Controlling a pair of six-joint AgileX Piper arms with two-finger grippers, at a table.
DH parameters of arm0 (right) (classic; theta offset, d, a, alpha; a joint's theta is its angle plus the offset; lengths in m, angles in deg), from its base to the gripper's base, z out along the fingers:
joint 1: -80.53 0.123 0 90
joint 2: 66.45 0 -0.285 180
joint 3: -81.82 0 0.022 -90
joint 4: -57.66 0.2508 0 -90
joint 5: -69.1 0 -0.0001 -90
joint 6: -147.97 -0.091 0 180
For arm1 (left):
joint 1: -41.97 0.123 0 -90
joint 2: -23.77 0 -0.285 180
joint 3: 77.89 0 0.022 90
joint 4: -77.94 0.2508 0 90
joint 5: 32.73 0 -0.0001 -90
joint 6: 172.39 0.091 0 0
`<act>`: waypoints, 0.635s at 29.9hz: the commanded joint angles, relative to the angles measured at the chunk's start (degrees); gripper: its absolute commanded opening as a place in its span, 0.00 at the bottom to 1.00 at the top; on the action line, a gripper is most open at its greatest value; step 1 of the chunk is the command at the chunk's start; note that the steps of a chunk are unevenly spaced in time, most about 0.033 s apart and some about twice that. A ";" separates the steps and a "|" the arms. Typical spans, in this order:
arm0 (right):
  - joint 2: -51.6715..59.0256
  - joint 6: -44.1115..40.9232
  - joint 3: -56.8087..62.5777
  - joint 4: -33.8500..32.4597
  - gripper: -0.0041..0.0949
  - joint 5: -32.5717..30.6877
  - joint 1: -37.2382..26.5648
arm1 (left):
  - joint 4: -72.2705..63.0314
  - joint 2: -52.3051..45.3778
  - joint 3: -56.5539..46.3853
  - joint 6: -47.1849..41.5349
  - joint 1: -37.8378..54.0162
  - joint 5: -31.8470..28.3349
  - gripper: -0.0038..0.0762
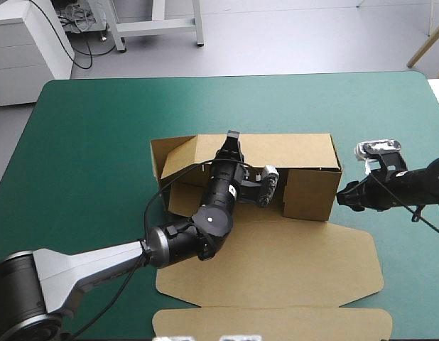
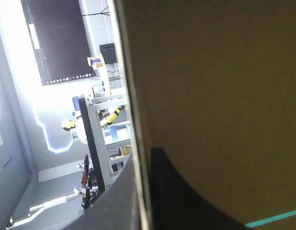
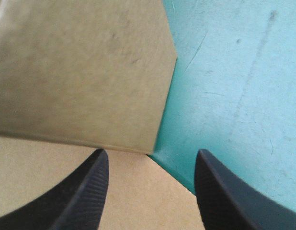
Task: Fold the box
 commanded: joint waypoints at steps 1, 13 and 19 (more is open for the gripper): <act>3.13 5.59 0.45 3.86 0.53 2.88 -0.13 | -2.56 -0.68 0.31 0.09 -0.30 -2.62 0.04; 2.85 24.63 0.66 6.06 0.50 11.49 -0.13 | -2.56 -0.68 0.31 -2.11 -0.30 -2.62 0.04; 1.65 31.99 0.86 14.71 0.50 4.14 -0.13 | -2.56 -0.68 0.31 -2.11 -0.30 -2.62 0.04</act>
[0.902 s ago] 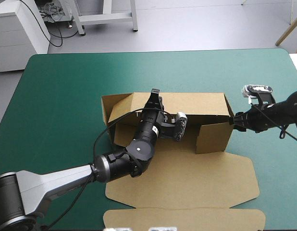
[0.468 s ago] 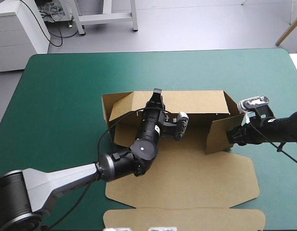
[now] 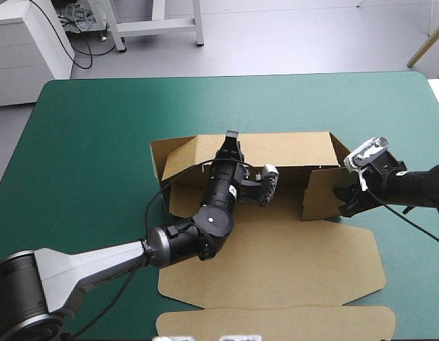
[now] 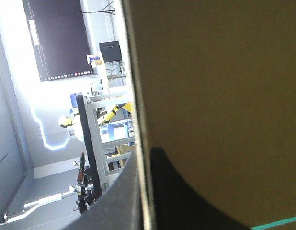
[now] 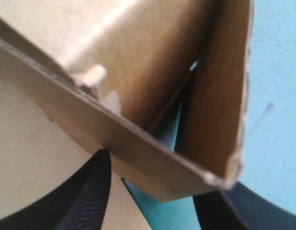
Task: Fold the box
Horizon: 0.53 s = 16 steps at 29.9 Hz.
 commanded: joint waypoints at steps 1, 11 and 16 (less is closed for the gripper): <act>0.68 4.22 -1.26 8.68 0.50 -2.61 -0.13 | -2.88 -0.91 0.31 0.09 -0.30 -2.78 0.04; -0.61 2.33 -1.26 10.77 0.50 -3.43 1.87 | -2.53 -0.91 0.31 0.09 -0.30 -3.60 0.04; -2.96 -5.62 -1.26 6.92 0.41 1.31 8.09 | -2.49 -0.91 0.31 0.09 -0.30 -3.74 0.04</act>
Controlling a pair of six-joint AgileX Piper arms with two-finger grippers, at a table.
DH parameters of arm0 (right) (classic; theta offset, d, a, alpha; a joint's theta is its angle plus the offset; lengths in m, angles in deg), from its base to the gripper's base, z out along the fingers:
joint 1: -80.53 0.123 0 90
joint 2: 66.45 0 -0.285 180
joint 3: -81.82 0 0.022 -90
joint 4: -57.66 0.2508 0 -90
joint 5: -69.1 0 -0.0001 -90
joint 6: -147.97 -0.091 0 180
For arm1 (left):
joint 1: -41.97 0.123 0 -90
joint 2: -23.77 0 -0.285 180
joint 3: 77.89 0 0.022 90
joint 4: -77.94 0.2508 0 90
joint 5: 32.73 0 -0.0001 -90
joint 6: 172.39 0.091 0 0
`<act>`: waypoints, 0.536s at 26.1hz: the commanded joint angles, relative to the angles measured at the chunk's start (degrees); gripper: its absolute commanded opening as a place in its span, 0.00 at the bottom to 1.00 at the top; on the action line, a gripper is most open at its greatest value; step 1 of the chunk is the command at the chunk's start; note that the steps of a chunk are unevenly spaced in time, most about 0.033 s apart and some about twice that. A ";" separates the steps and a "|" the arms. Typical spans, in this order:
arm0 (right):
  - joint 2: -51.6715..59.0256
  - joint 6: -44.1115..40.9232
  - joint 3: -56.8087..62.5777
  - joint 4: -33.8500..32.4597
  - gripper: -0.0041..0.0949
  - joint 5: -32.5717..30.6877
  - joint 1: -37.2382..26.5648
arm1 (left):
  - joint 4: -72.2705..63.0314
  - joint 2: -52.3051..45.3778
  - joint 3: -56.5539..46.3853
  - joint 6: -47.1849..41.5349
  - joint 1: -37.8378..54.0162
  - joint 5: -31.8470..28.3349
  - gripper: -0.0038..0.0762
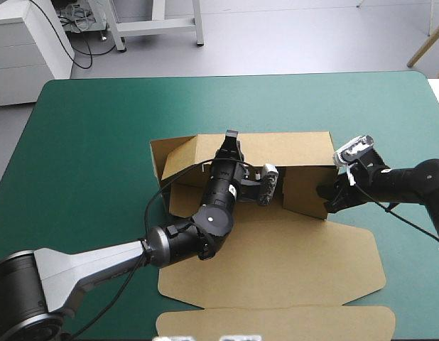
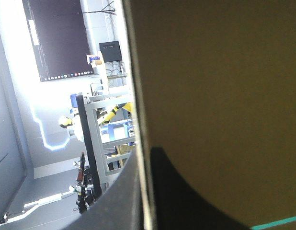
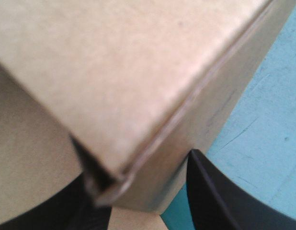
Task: Fold the box
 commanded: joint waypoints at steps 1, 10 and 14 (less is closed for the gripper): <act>0.19 -4.47 -1.26 0.68 0.38 2.70 4.16 | -2.59 -0.91 0.31 0.09 -0.41 -3.49 0.04; 0.19 -9.23 -1.26 0.30 0.15 7.66 5.36 | -2.12 -0.91 0.31 0.09 -0.41 -3.49 0.04; 0.19 -14.18 -1.26 -1.16 0.05 9.20 8.61 | -2.12 -0.91 0.31 0.09 -0.41 -3.72 0.04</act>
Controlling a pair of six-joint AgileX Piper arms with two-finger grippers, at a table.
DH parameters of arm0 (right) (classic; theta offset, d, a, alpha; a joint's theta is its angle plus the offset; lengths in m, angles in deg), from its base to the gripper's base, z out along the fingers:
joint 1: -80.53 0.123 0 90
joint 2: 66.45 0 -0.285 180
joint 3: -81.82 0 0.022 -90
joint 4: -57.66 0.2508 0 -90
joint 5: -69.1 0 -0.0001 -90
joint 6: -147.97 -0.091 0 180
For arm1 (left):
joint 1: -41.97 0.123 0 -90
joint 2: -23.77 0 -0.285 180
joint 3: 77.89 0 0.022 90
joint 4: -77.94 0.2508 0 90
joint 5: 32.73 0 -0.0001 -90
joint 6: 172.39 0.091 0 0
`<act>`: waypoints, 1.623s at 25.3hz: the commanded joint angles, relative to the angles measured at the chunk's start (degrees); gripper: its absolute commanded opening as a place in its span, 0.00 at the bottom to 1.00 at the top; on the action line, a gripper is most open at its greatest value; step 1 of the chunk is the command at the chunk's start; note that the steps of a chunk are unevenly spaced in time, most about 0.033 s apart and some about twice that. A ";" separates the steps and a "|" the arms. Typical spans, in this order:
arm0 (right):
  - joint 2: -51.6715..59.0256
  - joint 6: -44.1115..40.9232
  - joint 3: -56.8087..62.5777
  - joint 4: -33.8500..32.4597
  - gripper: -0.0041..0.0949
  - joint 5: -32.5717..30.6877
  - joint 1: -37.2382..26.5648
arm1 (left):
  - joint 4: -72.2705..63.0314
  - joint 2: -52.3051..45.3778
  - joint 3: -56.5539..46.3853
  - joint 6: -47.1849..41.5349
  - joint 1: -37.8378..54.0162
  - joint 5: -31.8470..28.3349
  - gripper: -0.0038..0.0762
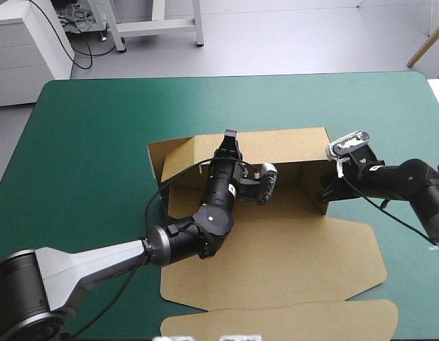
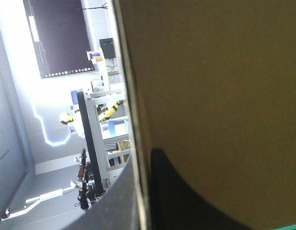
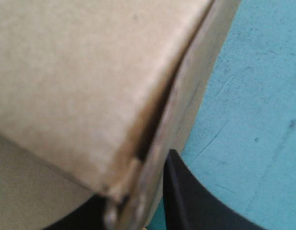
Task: Fold the box
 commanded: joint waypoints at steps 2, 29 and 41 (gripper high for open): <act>0.78 -7.95 -1.26 1.87 0.05 1.32 5.15 | -2.47 -1.11 0.31 0.27 -0.68 -4.27 0.04; 0.78 -20.76 -1.36 -7.29 0.04 2.15 6.66 | 13.65 -1.88 0.31 -26.37 -15.20 11.78 0.61; 0.78 -35.80 -10.96 -20.49 0.04 -6.32 6.66 | 13.74 -11.22 2.25 -17.18 -20.11 20.18 0.06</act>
